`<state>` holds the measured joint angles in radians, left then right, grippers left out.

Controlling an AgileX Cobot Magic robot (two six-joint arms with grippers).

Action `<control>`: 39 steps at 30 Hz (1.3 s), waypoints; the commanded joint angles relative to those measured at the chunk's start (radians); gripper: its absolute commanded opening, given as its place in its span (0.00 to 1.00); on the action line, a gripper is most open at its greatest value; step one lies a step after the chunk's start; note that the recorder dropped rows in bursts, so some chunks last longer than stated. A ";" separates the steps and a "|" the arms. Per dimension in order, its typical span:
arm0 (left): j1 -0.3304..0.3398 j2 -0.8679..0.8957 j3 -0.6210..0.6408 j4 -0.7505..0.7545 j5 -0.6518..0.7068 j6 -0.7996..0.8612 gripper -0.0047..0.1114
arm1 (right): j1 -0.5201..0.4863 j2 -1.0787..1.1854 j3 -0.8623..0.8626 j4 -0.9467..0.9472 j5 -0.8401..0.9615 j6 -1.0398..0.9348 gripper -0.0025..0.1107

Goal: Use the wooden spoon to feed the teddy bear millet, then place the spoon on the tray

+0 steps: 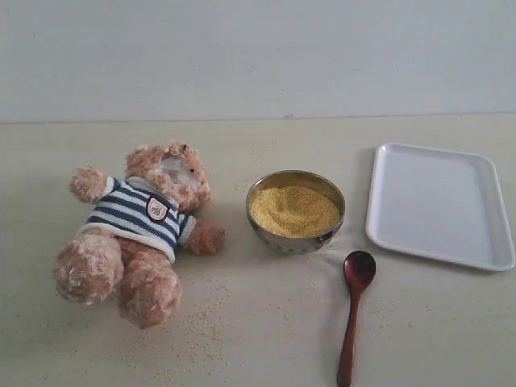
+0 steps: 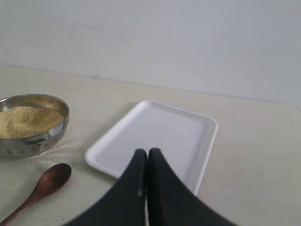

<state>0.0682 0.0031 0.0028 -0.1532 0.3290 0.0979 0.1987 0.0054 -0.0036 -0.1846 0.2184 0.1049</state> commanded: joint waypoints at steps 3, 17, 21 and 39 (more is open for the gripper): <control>-0.008 -0.003 -0.003 0.004 -0.017 0.001 0.08 | 0.000 -0.005 0.004 -0.004 -0.003 -0.002 0.02; -0.008 -0.003 -0.003 0.004 -0.017 0.001 0.08 | 0.000 -0.005 0.004 -0.004 -0.003 -0.002 0.02; -0.008 -0.003 -0.003 0.004 -0.017 0.001 0.08 | 0.000 -0.005 0.004 -0.004 -0.003 -0.002 0.02; -0.008 -0.003 -0.133 -0.808 0.032 -0.025 0.08 | 0.000 -0.005 0.004 -0.004 -0.003 -0.002 0.02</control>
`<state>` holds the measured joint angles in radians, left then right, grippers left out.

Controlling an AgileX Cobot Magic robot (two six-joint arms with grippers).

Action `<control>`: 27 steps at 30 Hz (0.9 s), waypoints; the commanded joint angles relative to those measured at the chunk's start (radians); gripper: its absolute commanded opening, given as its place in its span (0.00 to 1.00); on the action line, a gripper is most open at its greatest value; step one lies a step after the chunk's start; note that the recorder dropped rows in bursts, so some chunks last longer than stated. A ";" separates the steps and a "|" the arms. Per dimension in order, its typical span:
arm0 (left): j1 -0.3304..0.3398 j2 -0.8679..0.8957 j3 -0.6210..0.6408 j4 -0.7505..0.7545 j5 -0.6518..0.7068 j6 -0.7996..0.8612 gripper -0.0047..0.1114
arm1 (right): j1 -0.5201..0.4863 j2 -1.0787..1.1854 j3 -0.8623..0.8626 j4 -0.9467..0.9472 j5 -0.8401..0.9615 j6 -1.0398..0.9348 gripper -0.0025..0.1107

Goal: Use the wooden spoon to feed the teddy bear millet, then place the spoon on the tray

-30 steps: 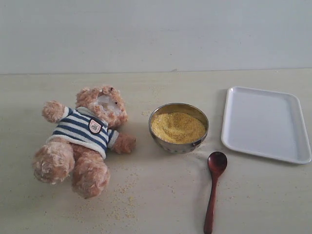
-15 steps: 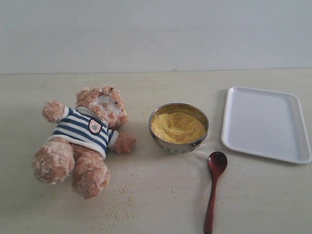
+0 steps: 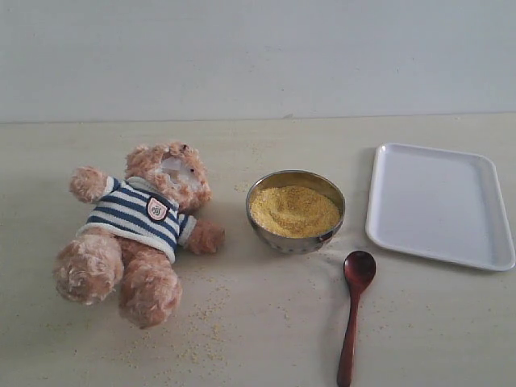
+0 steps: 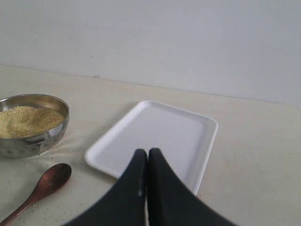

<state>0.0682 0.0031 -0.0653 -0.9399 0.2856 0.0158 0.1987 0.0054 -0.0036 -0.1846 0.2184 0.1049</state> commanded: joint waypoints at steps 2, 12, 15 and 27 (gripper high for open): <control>-0.008 -0.003 -0.107 -0.021 0.131 0.106 0.08 | 0.000 -0.005 0.004 -0.004 -0.003 -0.002 0.02; -0.008 0.456 -0.319 -0.054 0.483 0.476 0.08 | 0.000 -0.005 0.004 -0.004 -0.013 -0.002 0.02; -0.008 0.741 -0.531 0.103 0.525 0.555 0.09 | 0.000 -0.005 0.004 -0.004 -0.013 -0.002 0.02; 0.004 1.159 -0.768 0.386 0.576 0.528 0.71 | 0.000 -0.005 0.004 -0.004 -0.013 -0.002 0.02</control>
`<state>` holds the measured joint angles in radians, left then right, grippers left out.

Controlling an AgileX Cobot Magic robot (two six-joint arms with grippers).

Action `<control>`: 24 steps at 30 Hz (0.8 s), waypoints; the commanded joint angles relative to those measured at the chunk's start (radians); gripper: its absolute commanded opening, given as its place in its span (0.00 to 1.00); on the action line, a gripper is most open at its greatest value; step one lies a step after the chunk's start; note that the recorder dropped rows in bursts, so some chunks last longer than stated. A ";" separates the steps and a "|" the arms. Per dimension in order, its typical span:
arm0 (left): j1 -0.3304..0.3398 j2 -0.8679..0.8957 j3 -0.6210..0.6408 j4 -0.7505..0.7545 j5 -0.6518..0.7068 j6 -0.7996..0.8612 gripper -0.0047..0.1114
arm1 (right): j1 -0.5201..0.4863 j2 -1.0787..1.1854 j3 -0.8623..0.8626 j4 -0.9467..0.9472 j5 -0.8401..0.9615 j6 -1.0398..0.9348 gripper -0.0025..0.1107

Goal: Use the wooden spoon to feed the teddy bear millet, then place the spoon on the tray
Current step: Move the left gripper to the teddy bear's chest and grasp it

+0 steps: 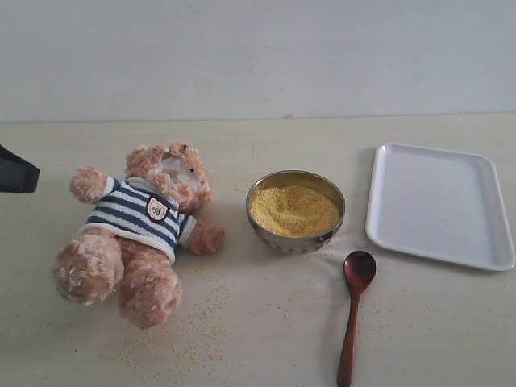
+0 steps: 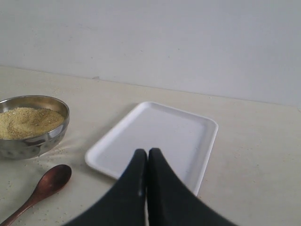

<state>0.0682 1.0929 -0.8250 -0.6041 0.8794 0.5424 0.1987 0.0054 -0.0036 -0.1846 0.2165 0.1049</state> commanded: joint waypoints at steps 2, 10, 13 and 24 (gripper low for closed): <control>0.022 0.111 -0.006 0.014 -0.023 0.051 0.69 | 0.000 -0.005 0.004 -0.004 -0.011 -0.002 0.02; 0.076 0.287 -0.006 -0.321 -0.068 0.326 0.69 | 0.000 -0.005 0.004 -0.004 -0.011 -0.002 0.02; 0.076 0.343 -0.006 -0.320 -0.124 0.332 0.69 | 0.000 -0.005 0.004 -0.004 -0.011 -0.002 0.02; 0.074 0.488 -0.006 -0.403 -0.219 0.507 0.77 | 0.000 -0.005 0.004 -0.004 -0.011 -0.002 0.02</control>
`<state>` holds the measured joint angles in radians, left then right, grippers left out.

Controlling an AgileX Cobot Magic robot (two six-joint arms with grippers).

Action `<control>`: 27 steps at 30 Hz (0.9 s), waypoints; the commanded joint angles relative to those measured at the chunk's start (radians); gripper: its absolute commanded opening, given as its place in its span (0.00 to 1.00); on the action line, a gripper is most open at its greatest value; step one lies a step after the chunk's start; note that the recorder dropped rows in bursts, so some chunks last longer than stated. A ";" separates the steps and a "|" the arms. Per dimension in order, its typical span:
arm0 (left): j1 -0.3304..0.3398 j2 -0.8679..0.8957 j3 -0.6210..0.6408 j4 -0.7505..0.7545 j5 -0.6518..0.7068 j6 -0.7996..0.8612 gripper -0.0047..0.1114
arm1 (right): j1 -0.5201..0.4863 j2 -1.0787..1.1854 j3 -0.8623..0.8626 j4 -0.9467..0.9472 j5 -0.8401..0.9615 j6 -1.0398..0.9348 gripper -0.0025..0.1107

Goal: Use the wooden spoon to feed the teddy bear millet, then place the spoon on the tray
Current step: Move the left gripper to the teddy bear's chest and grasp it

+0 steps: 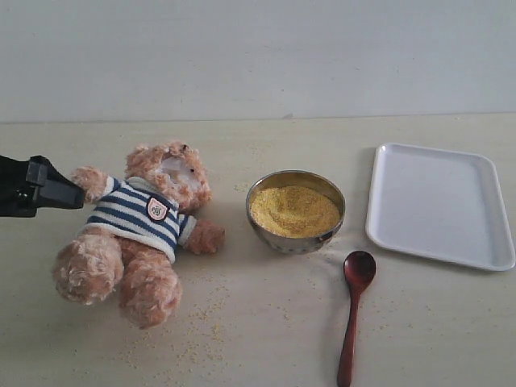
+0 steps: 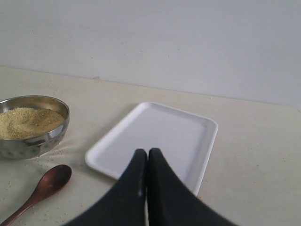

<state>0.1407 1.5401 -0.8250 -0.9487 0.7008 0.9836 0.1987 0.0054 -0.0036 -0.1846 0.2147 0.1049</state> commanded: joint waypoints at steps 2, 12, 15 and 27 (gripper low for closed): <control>-0.003 0.063 -0.006 -0.104 -0.042 0.111 0.82 | 0.000 -0.005 0.004 -0.004 -0.009 -0.002 0.02; -0.060 0.187 -0.008 -0.362 -0.032 0.370 0.83 | 0.000 -0.005 0.004 -0.004 -0.009 -0.002 0.02; -0.060 0.230 -0.008 -0.405 -0.039 0.405 0.83 | 0.000 -0.005 0.004 -0.004 -0.009 -0.002 0.02; -0.135 0.364 -0.074 -0.453 -0.062 0.457 0.82 | 0.000 -0.005 0.004 -0.004 -0.009 -0.002 0.02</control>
<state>0.0257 1.8819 -0.8885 -1.3888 0.6515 1.4320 0.1987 0.0054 -0.0036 -0.1846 0.2147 0.1049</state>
